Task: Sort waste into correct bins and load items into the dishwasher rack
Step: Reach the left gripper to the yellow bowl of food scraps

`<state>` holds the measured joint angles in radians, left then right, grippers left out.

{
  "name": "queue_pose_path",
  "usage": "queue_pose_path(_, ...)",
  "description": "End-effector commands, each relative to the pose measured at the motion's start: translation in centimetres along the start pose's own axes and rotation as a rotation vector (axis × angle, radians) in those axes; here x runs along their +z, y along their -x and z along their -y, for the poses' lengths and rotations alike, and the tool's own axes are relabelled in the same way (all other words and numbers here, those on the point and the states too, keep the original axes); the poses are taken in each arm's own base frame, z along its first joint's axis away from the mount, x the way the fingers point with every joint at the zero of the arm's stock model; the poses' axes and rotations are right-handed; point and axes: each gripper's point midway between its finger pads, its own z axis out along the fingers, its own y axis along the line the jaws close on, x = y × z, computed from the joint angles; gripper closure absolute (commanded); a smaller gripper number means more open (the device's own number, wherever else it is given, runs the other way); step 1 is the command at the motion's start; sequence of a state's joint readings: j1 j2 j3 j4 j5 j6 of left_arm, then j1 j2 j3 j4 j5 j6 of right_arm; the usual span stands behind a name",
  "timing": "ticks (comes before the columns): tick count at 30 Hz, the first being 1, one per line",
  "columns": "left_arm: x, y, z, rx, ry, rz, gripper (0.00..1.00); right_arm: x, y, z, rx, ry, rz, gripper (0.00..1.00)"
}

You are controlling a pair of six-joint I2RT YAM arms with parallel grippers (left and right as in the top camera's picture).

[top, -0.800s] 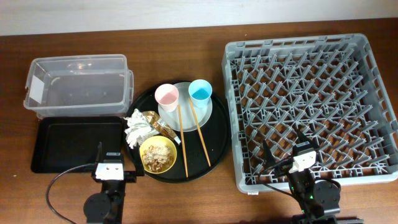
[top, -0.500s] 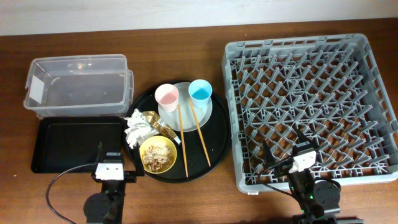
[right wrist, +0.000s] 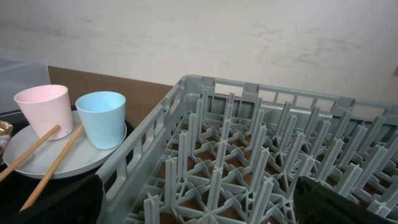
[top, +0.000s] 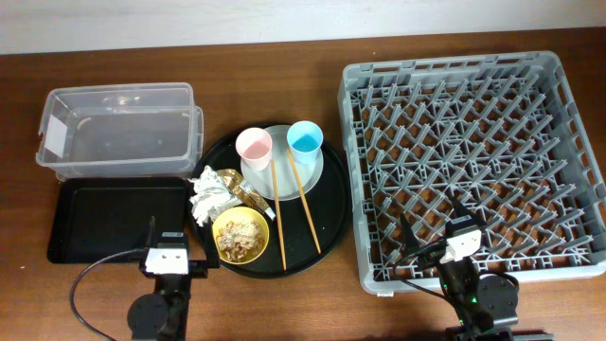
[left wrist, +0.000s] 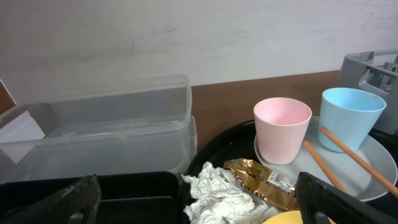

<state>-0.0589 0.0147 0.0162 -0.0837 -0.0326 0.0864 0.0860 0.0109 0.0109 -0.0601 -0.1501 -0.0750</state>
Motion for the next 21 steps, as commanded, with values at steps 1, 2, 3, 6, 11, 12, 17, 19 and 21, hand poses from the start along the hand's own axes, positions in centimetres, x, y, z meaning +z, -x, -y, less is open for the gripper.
queue_pose_path(1, 0.0, -0.1, 0.3, 0.013, -0.015, 0.003, 0.01, 0.0, -0.2, -0.1, 0.005, 0.003, -0.003, 0.02)
queue_pose_path(2, 0.0, -0.1, 0.3, 0.013, -0.015, 0.003, 0.01, 0.0, -0.2, -0.1, 0.005, 0.003, -0.003, 0.02)
queue_pose_path(3, 0.0, -0.1, 0.3, 0.013, -0.015, 0.003, 0.01, 0.0, -0.2, -0.1, 0.005, 0.003, -0.002, 0.02)
queue_pose_path(6, 0.0, -0.1, 0.3, 0.013, -0.015, 0.003, 0.01, 0.0, -0.2, -0.1, 0.005, 0.003, -0.003, 0.02)
queue_pose_path(11, -0.1, 0.0, 2.2, -0.034, -0.128, 0.007, 0.01, 0.0, -0.2, -0.1, 0.005, 0.003, -0.003, 0.02)
queue_pose_path(12, -0.1, -0.1, 3.2, -0.045, -0.183, 0.001, 0.01, 0.0, -0.2, -0.1, 0.005, 0.002, -0.003, 0.02)
queue_pose_path(17, -2.9, 4.4, 6.9, -0.050, -0.439, 0.017, 0.01, 0.0, -0.2, -0.1, 0.005, 0.003, -0.003, 0.02)
queue_pose_path(19, -5.6, 10.0, 6.3, -0.041, -0.435, 0.063, 0.01, 0.0, -0.2, -0.1, 0.005, 0.003, -0.003, 0.02)
queue_pose_path(21, -6.7, 11.6, 6.2, -0.053, -0.440, 0.001, 0.01, 0.0, -0.2, -0.1, 0.005, 0.003, -0.003, 0.02)
